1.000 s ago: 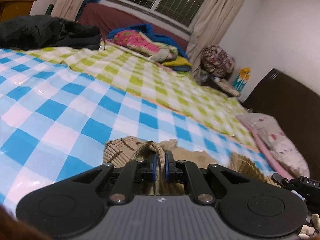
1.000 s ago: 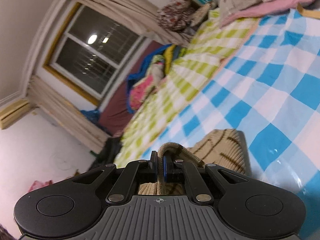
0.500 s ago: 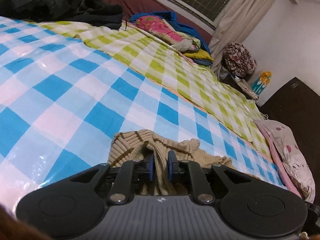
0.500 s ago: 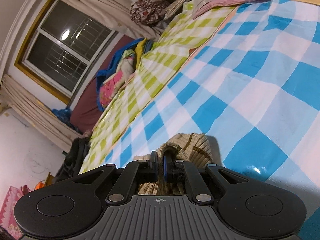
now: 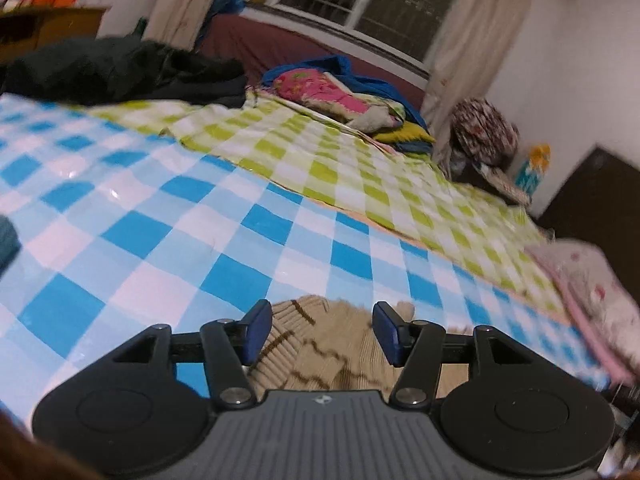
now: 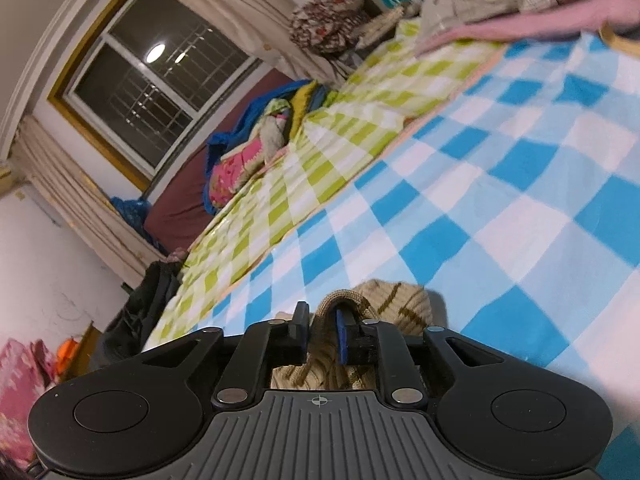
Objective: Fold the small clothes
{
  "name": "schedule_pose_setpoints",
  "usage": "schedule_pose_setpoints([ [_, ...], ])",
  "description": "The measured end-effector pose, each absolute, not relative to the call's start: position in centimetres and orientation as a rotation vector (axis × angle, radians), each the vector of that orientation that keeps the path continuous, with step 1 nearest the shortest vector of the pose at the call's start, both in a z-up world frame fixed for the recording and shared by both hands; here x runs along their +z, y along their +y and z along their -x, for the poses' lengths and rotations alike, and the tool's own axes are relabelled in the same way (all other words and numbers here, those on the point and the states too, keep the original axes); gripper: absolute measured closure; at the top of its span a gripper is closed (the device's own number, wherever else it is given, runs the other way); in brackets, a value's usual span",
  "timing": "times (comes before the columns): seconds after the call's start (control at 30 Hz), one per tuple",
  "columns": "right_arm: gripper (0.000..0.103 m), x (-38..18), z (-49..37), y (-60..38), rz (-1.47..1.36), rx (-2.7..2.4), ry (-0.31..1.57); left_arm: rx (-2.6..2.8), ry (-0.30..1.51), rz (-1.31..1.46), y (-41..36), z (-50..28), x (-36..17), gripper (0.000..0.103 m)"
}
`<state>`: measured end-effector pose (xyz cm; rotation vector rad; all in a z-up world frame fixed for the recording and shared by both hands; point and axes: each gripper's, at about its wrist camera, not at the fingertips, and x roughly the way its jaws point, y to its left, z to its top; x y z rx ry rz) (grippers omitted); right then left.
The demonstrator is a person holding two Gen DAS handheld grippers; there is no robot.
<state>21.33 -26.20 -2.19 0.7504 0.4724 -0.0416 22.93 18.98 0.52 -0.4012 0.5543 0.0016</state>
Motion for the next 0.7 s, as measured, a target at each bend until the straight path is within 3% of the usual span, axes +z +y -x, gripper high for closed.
schedule_pose_setpoints([
  [0.2, 0.078, -2.2, -20.8, -26.2, -0.668, -0.075, 0.476, 0.004, 0.578, 0.275, 17.4, -22.3, -0.7, 0.042],
  [0.27, 0.059, -2.5, -21.0, -26.5, -0.688, -0.067, 0.486, 0.026, 0.6, 0.255, 17.3, -22.6, -1.3, 0.042],
  [0.3, 0.057, -2.5, -21.0, -26.5, -0.689, -0.065, 0.485, 0.041, 0.612, 0.243, 17.3, -22.7, -1.7, 0.042],
  [0.63, 0.057, -1.9, -23.0, -24.8, -0.435, -0.111, 0.553, 0.103, 0.634, 0.175, 17.5, -21.3, -3.8, 0.039],
  [0.7, 0.061, -2.7, -23.6, -24.3, -0.393, -0.115, 0.594, 0.114, 0.63, 0.18, 17.8, -20.9, -3.9, 0.039],
])
